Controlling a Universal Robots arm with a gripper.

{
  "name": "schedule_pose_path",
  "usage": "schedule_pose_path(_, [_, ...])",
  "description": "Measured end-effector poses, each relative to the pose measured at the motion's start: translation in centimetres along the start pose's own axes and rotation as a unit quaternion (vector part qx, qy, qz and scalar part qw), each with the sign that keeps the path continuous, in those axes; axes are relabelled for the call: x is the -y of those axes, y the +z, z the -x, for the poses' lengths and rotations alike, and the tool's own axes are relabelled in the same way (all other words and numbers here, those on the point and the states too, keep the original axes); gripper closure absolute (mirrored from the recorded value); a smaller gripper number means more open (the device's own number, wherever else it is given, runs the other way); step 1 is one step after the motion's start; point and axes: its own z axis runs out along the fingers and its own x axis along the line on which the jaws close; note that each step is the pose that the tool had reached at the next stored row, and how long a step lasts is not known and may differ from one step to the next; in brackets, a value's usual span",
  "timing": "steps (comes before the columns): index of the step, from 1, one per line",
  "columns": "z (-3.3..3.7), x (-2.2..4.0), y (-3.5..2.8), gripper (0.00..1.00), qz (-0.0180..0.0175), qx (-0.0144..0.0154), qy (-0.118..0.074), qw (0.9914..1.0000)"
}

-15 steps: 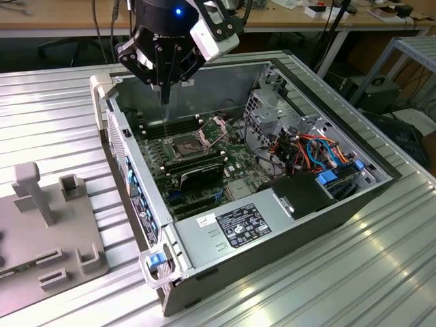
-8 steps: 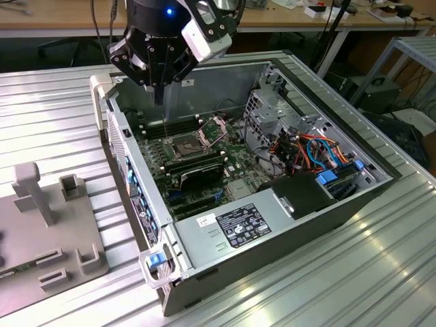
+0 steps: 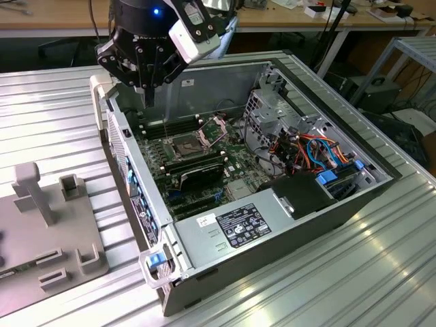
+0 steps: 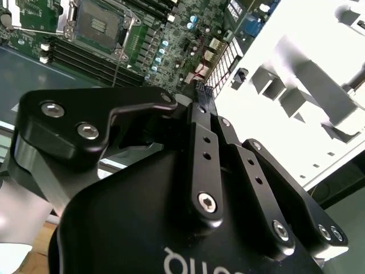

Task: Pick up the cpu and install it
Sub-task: 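Reach for the cpu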

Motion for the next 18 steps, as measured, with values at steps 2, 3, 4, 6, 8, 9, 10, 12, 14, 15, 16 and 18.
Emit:
schedule_pose_path(2, [-0.27, 0.02, -0.01, 0.89, -0.0001, 0.0000, 0.000, 1.00000])
schedule_pose_path(3, [-0.46, 0.03, -0.01, 0.89, 0.0000, 0.0000, 0.000, 1.00000])
schedule_pose_path(4, [-0.58, 0.04, -0.01, 0.89, 0.0000, 0.0000, 0.000, 1.00000])
schedule_pose_path(6, [-0.90, 0.07, -0.02, 0.89, 0.0000, 0.0000, 0.000, 1.00000])
schedule_pose_path(8, [-1.22, 0.09, -0.02, 0.89, 0.0000, 0.0000, 0.000, 1.00000])
schedule_pose_path(9, [-1.35, 0.10, -0.03, 0.89, 0.0000, 0.0000, 0.000, 1.00000])
schedule_pose_path(10, [-1.48, 0.11, -0.03, 0.89, 0.0000, 0.0000, 0.000, 1.00000])
schedule_pose_path(12, [-1.74, 0.13, -0.03, 0.89, 0.0000, 0.0000, 0.000, 1.00000])
schedule_pose_path(14, [-2.04, 0.15, -0.03, 0.89, 0.0000, 0.0000, 0.000, 1.00000])
schedule_pose_path(15, [-2.30, 0.17, -0.04, 0.89, 0.0000, 0.0000, 0.000, 1.00000])
schedule_pose_path(16, [-2.47, 0.18, -0.04, 0.89, 0.0000, 0.0000, 0.000, 1.00000])
schedule_pose_path(18, [-2.76, 0.20, -0.05, 0.89, 0.0000, 0.0000, 0.000, 1.00000])
